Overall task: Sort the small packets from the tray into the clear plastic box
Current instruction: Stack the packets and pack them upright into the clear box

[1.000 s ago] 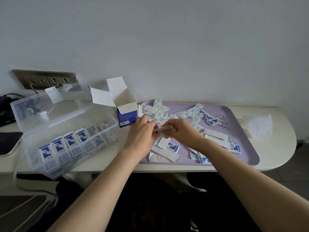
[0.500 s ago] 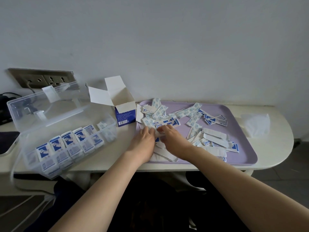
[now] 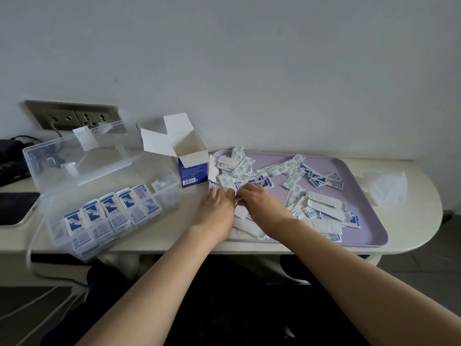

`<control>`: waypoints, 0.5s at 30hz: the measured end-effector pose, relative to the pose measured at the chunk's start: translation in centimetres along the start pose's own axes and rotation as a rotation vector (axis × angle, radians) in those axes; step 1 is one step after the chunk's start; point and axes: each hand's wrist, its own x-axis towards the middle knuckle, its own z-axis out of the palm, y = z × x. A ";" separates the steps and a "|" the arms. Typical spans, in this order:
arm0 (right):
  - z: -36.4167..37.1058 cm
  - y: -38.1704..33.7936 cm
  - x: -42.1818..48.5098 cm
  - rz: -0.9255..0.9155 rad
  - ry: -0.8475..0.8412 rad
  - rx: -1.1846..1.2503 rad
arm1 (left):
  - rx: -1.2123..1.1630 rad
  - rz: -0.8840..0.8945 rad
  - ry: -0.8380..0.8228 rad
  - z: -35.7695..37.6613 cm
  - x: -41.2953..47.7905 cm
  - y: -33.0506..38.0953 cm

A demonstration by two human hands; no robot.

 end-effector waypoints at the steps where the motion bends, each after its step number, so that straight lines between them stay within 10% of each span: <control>1: -0.4 -0.2 -0.1 -0.004 0.021 -0.007 | -0.011 0.000 0.027 -0.4 -0.1 -0.1; 15: -2.1 -3.3 -1.9 0.004 -0.039 0.080 | -0.087 0.027 0.033 -4.4 -4.3 -2.2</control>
